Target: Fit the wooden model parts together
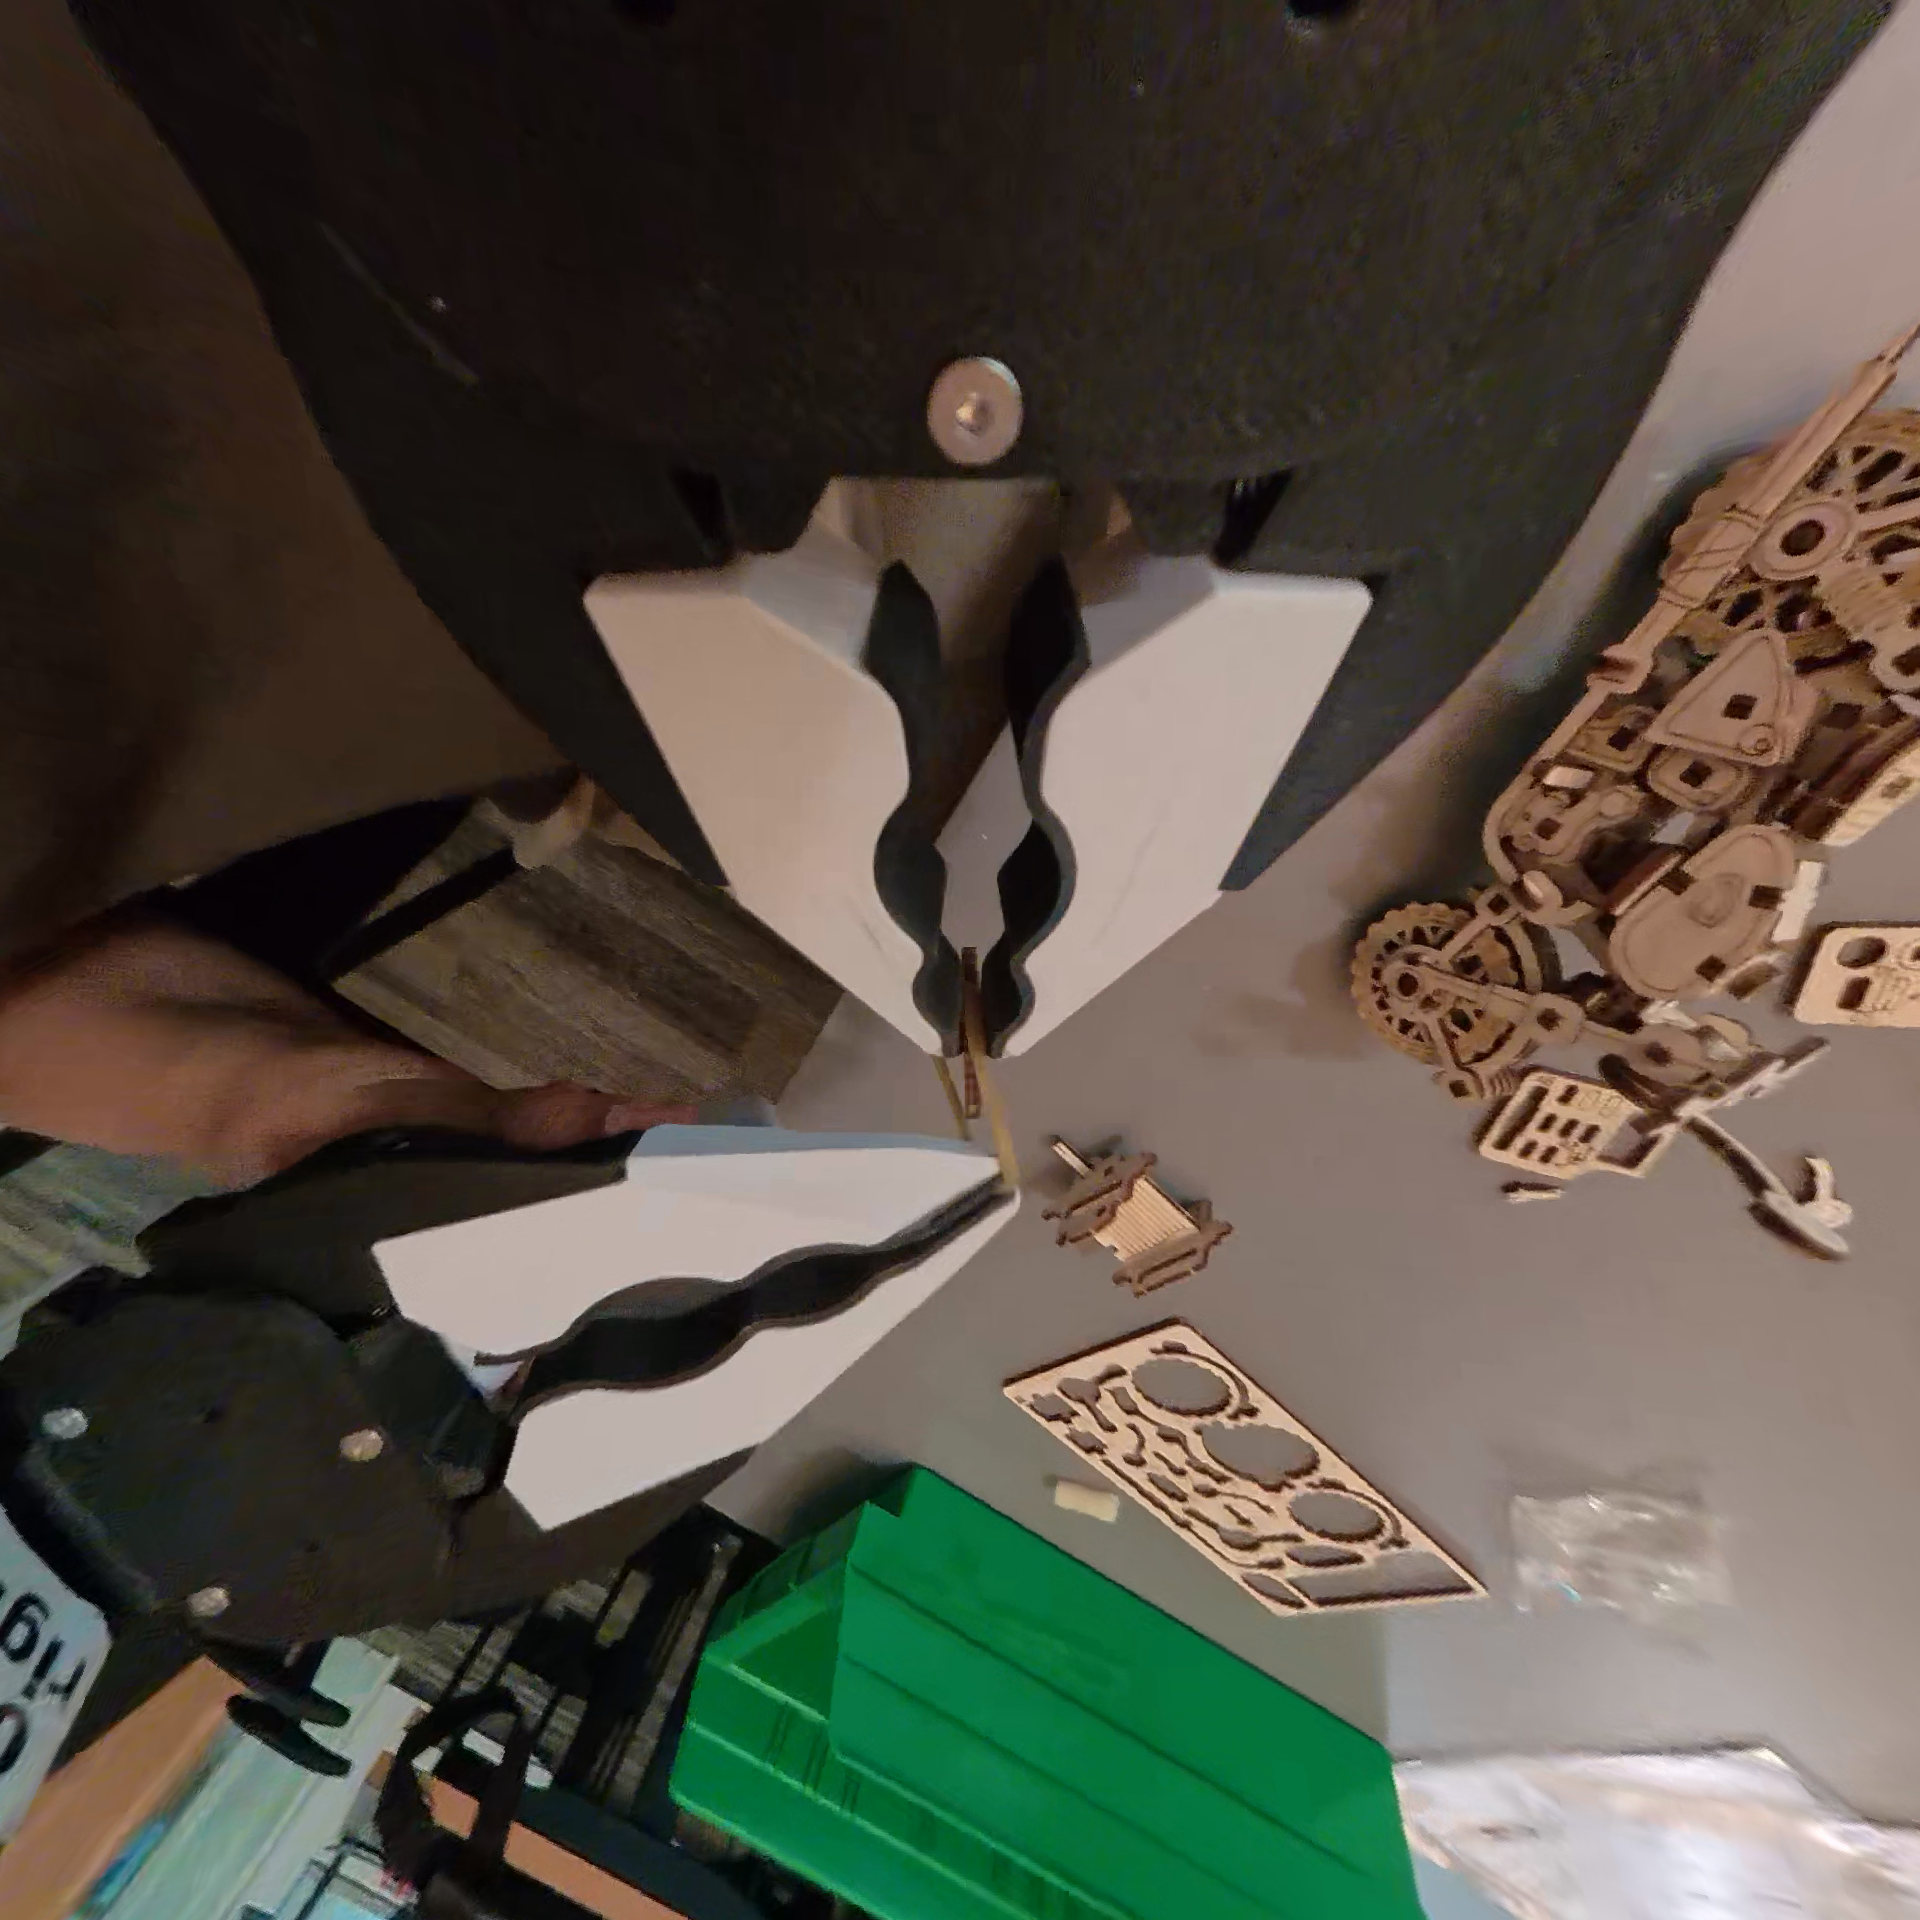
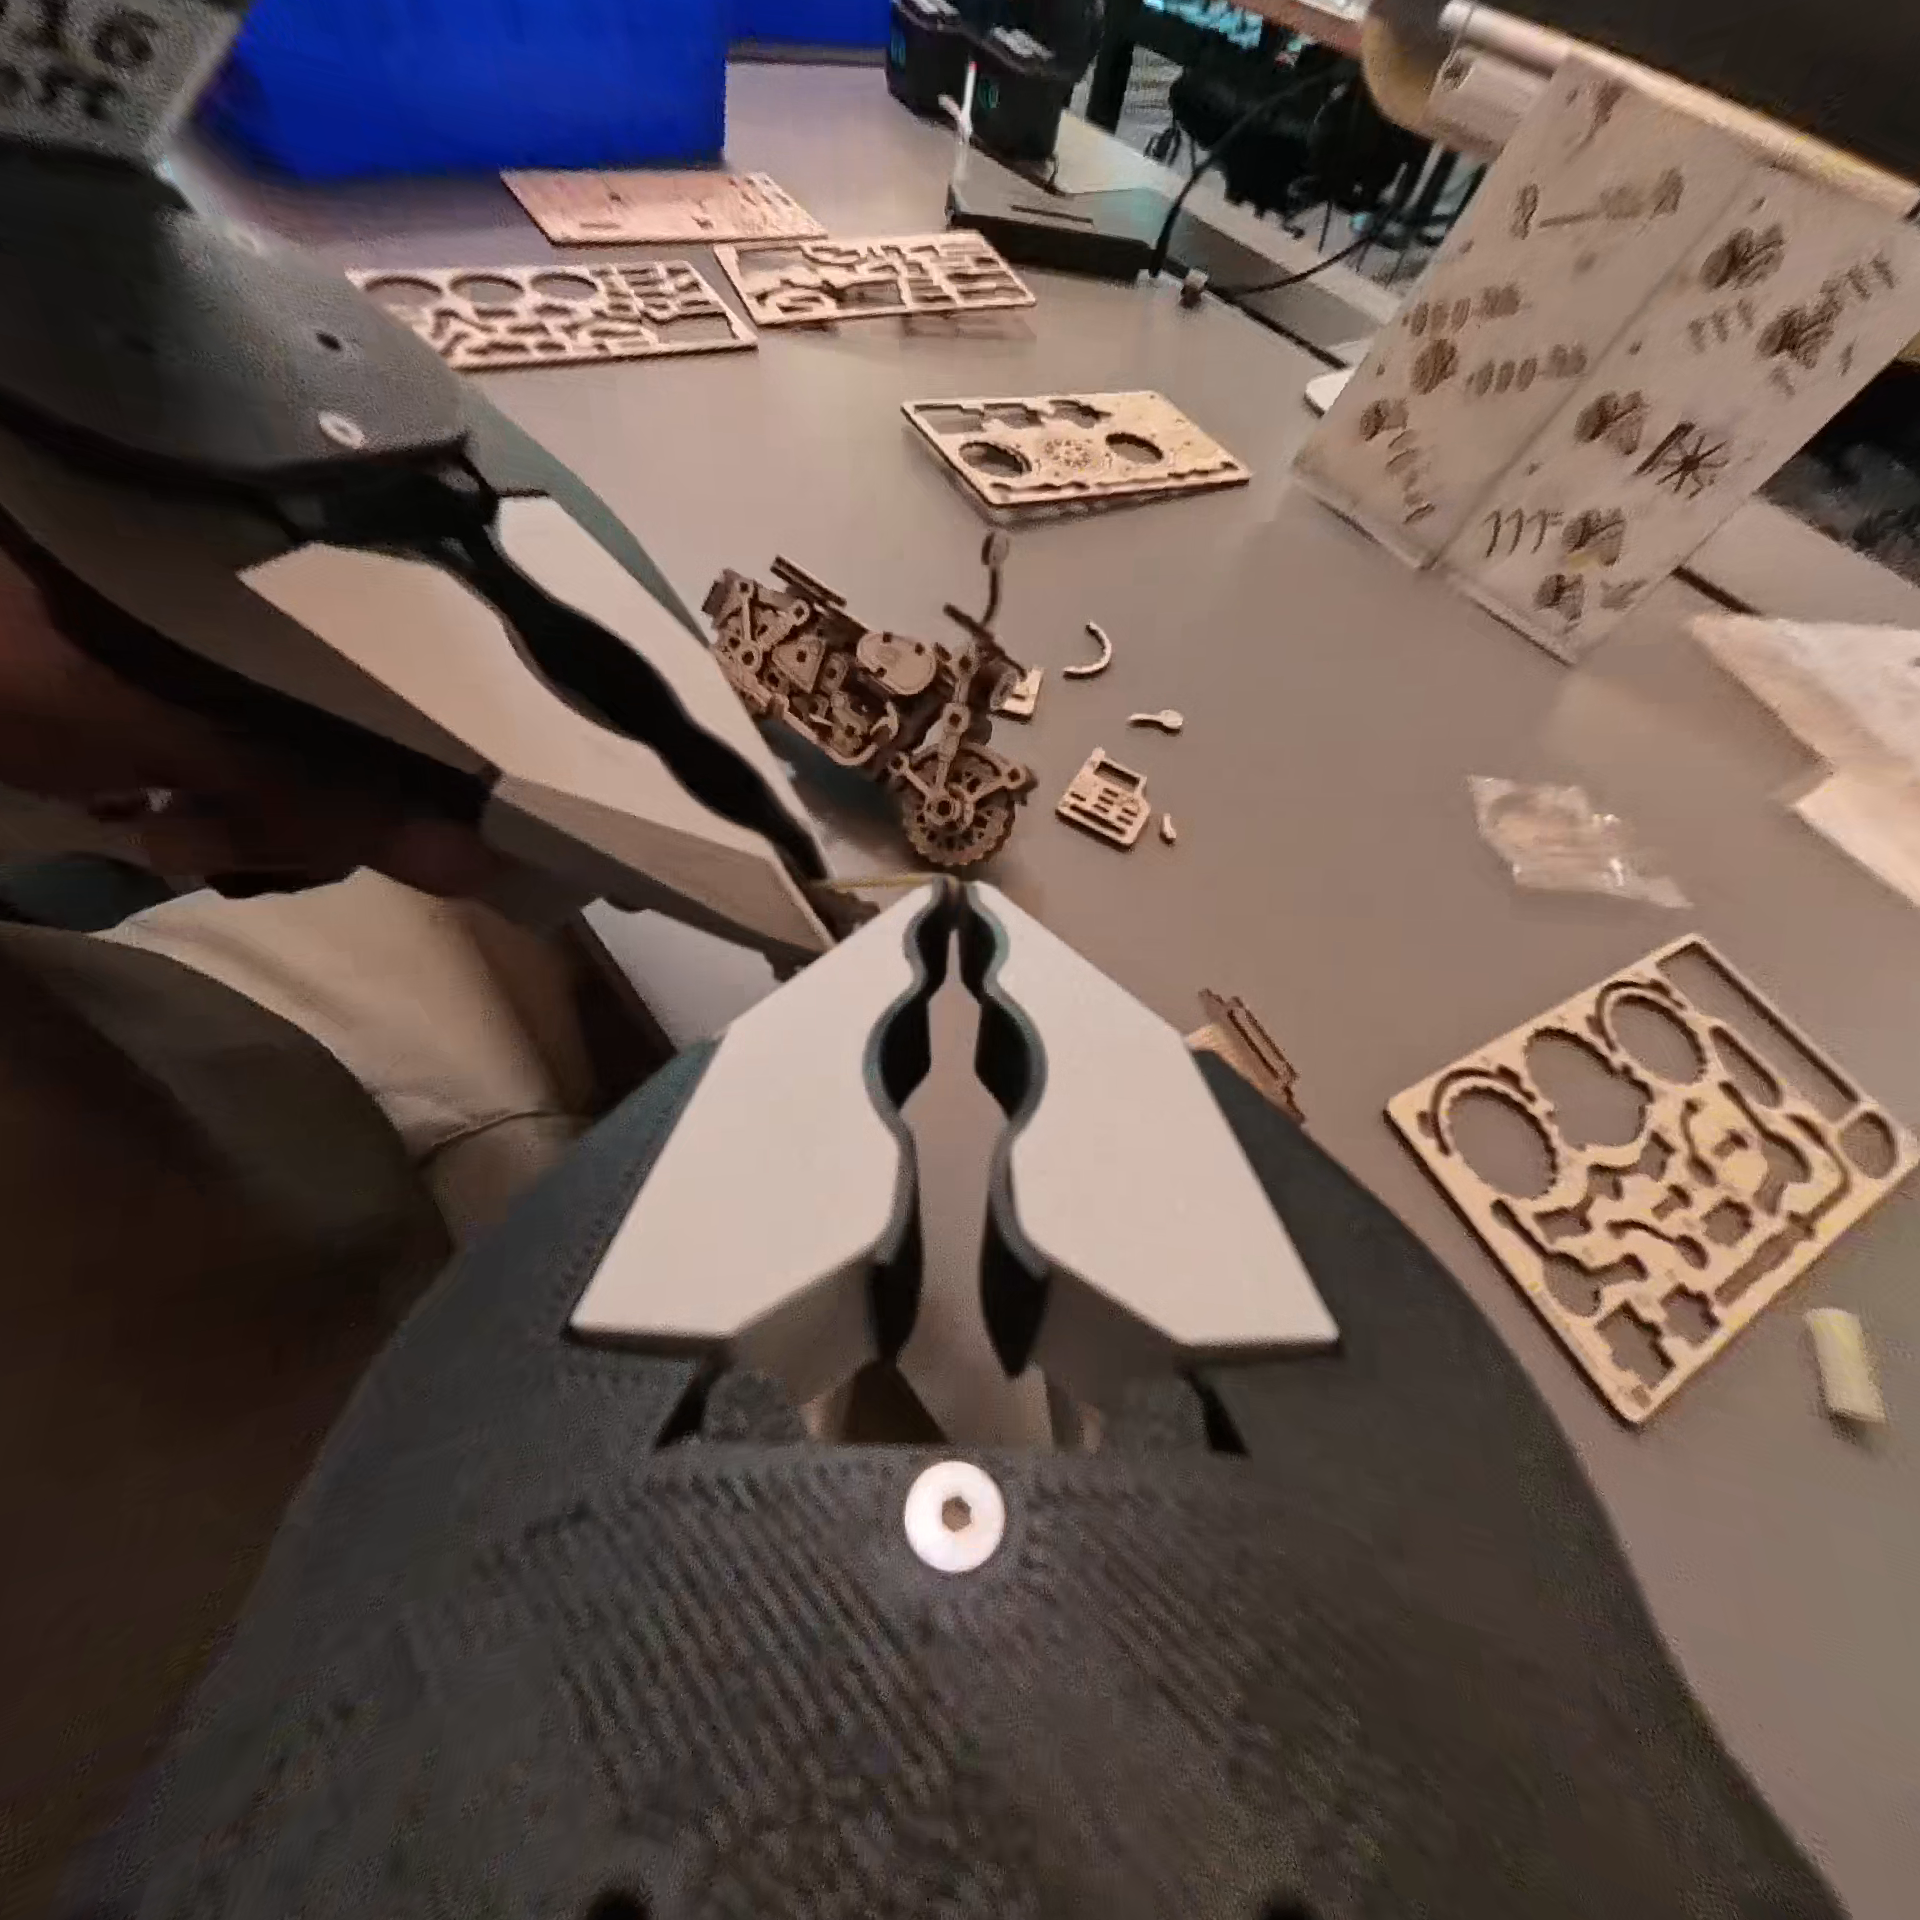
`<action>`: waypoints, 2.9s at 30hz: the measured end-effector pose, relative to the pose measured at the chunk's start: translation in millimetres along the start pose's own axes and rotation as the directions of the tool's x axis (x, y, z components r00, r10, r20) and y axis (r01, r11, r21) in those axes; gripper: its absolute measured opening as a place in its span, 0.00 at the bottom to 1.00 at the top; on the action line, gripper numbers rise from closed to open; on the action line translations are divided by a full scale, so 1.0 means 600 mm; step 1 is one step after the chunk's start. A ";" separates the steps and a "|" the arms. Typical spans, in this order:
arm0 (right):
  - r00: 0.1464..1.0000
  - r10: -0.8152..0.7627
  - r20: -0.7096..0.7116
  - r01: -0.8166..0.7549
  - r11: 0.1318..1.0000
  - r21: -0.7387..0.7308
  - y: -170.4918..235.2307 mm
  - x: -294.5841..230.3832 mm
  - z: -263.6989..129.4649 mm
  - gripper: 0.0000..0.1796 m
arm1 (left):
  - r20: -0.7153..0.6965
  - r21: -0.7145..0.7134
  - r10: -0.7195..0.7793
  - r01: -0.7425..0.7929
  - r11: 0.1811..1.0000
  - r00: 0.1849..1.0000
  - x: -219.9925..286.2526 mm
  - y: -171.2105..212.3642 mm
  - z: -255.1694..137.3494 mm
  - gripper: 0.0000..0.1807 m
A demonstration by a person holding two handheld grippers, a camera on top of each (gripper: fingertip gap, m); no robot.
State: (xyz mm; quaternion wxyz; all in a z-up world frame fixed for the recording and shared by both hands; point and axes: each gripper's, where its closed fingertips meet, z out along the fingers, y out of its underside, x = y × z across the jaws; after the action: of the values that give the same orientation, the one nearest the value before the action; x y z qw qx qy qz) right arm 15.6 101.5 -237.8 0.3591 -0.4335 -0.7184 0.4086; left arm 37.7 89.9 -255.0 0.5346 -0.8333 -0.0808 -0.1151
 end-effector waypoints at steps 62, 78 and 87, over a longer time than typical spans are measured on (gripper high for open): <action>0.385 0.675 0.630 -0.880 0.473 0.031 -0.058 -0.023 -0.024 0.00 | -0.537 0.281 -0.509 0.712 0.644 0.672 -0.016 -0.094 -0.066 0.01; 0.565 0.683 0.462 -0.771 0.636 0.003 -0.033 -0.044 -0.002 0.00 | -0.319 0.423 -0.447 0.548 0.721 0.835 -0.019 -0.094 -0.065 0.00; 0.595 0.663 0.455 -0.735 0.677 -0.026 -0.031 -0.063 0.003 0.01 | -0.332 0.412 -0.467 0.571 0.710 0.820 -0.024 -0.091 -0.064 0.01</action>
State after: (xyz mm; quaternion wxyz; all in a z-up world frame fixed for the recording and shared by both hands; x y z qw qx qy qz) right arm 21.6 60.7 -228.2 0.0366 -0.5485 -0.5135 0.6588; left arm 5.5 77.5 -196.1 0.6801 -0.5946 -0.2842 -0.3212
